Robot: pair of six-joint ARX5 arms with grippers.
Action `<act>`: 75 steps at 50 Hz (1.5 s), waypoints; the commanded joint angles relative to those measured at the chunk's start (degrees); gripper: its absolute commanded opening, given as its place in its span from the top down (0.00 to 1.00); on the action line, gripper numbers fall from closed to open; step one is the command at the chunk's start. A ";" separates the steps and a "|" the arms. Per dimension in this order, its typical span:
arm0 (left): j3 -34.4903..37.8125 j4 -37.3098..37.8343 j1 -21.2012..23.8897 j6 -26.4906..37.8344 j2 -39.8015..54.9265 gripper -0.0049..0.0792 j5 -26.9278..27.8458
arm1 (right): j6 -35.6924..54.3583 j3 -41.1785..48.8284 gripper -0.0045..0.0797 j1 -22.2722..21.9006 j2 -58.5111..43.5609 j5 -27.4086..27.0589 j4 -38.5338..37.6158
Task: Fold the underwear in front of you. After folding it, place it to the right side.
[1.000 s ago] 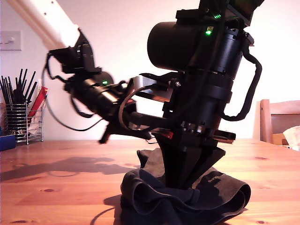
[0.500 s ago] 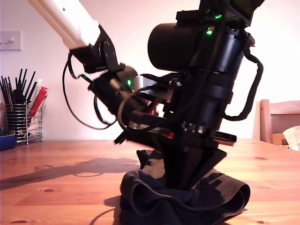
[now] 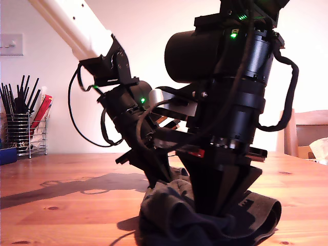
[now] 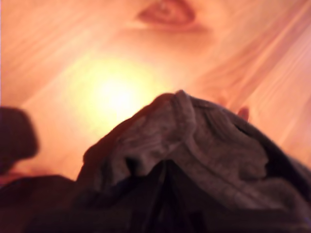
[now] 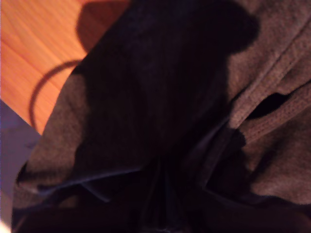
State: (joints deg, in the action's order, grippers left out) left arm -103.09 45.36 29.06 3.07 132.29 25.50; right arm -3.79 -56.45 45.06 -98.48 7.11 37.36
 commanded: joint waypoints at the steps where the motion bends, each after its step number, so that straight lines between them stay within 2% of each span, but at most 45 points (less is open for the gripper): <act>1: 1.38 1.95 -0.20 1.05 3.08 0.97 -1.60 | 1.16 1.27 0.96 -0.68 -1.46 -1.84 1.14; 10: 1.38 5.05 -0.98 2.64 3.08 0.96 -4.04 | 3.82 1.27 0.96 -2.47 -1.46 -5.14 3.08; 35: 1.38 11.72 -4.15 2.97 3.06 0.96 -4.15 | 7.63 1.27 0.96 -8.70 -1.46 -9.25 2.23; 75: 1.38 23.15 -4.20 3.19 3.04 0.96 -2.69 | 8.76 1.25 0.96 -19.61 -1.46 -10.69 -15.08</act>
State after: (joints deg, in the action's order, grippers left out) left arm -104.29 67.81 24.95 6.00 132.14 23.22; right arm 4.64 -56.40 25.91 -98.50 -3.44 22.79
